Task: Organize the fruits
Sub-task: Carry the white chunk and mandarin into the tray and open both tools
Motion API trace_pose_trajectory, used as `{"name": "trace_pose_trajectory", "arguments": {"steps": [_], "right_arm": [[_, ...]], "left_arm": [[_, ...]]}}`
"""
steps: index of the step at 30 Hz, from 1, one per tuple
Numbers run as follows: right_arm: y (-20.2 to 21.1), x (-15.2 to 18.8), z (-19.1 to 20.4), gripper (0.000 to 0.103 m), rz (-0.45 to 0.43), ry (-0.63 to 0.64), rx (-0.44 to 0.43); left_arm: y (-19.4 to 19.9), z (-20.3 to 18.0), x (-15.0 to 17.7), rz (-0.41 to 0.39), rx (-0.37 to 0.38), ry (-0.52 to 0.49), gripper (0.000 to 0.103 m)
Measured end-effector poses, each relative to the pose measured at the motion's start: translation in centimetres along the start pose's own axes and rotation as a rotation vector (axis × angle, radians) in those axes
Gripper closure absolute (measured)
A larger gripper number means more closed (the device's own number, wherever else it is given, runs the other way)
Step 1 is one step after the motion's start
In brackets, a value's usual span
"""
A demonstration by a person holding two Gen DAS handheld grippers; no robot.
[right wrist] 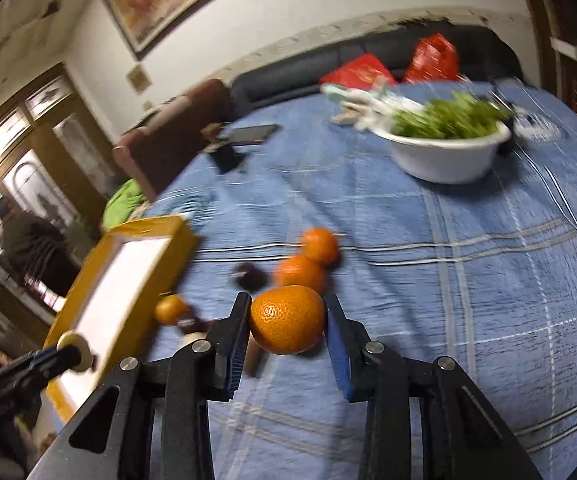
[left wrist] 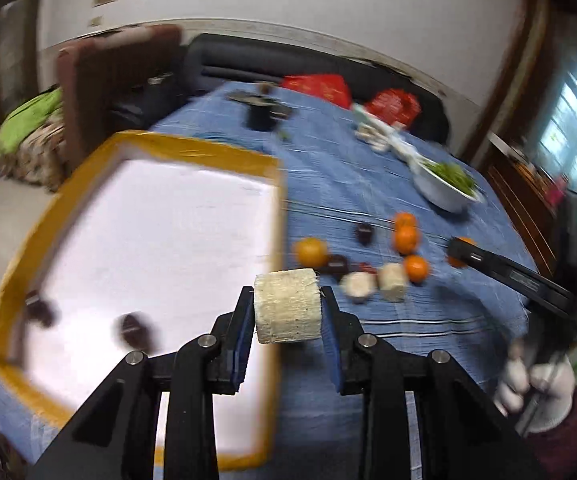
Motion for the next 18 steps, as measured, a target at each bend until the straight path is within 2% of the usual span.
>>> {"name": "trace_pose_trajectory", "arguments": {"steps": [5, 9, 14, 18], "right_arm": [[0.2, -0.3, 8.2, 0.063, 0.015, 0.095, -0.130], [-1.9, 0.5, 15.8, 0.063, 0.074, 0.183, -0.242], [-4.8, 2.5, 22.4, 0.062, 0.153, 0.305, -0.282], [-7.1, 4.6, 25.4, 0.062, 0.206, 0.417, -0.245]], "left_arm": [[1.7, 8.7, -0.1, -0.032, -0.150, 0.125, 0.073], [1.4, 12.8, 0.7, -0.006, -0.198, 0.204, 0.073], [0.5, 14.7, 0.5, 0.002, -0.217, 0.230, 0.073], [-0.7, 15.6, -1.0, -0.002, -0.249, 0.218, 0.072]]}}
Point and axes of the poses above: each gripper's, at about its wrist camera, not at the fingertips, and y roughly against the way its jaws point, z to its left, x to its underside, the point moved 10 cm from there along -y, roughly the way its jaws point, and after that the axes turned 12 degrees about y, right-handed, at the moved point
